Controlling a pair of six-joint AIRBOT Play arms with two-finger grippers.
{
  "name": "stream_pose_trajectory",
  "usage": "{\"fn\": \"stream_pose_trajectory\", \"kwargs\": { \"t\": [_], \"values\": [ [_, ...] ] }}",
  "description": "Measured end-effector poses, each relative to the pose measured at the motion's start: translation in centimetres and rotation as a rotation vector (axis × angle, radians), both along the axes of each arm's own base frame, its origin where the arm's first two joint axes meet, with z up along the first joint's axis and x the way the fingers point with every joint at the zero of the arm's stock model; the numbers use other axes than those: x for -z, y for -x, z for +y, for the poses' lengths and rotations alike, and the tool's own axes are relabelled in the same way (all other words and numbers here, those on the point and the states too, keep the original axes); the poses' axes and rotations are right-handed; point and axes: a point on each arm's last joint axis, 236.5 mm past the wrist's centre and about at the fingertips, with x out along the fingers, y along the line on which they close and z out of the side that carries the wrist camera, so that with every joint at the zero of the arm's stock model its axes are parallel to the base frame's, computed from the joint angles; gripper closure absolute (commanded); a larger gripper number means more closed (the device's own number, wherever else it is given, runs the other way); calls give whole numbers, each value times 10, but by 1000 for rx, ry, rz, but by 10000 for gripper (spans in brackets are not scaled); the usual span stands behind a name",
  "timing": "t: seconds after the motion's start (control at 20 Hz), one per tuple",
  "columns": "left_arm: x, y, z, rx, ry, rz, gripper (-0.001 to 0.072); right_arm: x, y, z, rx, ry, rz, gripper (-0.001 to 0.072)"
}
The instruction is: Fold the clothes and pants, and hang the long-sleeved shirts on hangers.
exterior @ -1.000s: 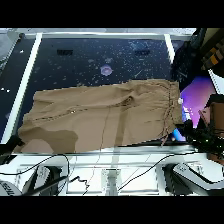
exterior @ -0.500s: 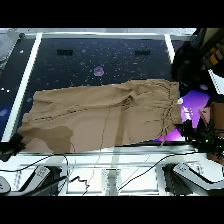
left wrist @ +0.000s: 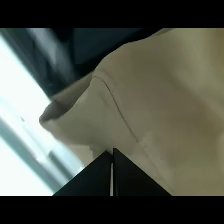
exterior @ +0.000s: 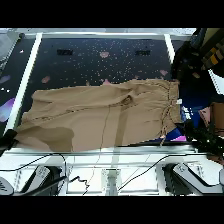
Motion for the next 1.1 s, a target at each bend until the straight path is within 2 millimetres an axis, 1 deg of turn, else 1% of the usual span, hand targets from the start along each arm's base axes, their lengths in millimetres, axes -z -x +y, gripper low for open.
{"fn": "stream_pose_trajectory", "kwargs": {
  "t": [0.1, 0.2, 0.3, 0.45, 0.6, 0.7, 0.75, 0.8, 0.85, 0.95, 1.0, 1.1],
  "values": [
    [-20, -17, 2, -18, -4, -82, 698, -19, -4, -2, 0, 37, -41, 675],
    [-39, -36, 0, -40, 8, -173, 697, -46, -9, -7, 21, 77, -89, 675],
    [-60, -57, -4, -59, 37, -277, 697, -80, -16, -12, 52, 119, -143, 675],
    [-96, -94, -14, -35, 72, -443, 698, -135, -31, -21, 96, 195, -234, 675],
    [-134, -129, -26, 16, 66, -578, 699, -191, -55, -28, 149, 274, -338, 676],
    [-152, -150, -28, 32, 30, -646, 700, -219, -73, -35, 194, 329, -396, 676],
    [-158, -161, -27, 33, 11, -672, 700, -227, -82, -38, 214, 347, -408, 676],
    [-159, -171, -28, 32, 3, -687, 700, -228, -92, -39, 224, 354, -407, 675],
    [-156, -181, -29, 30, 2, -695, 700, -225, -103, -39, 229, 353, -399, 675],
    [-144, -206, -35, 40, 20, -690, 700, -204, -127, -33, 211, 334, -356, 675],
    [-138, -220, -40, 52, 34, -684, 700, -190, -140, -30, 203, 317, -326, 675],
    [-127, -254, -50, 90, 56, -674, 700, -164, -163, -27, 213, 280, -276, 675]
  ]
}}
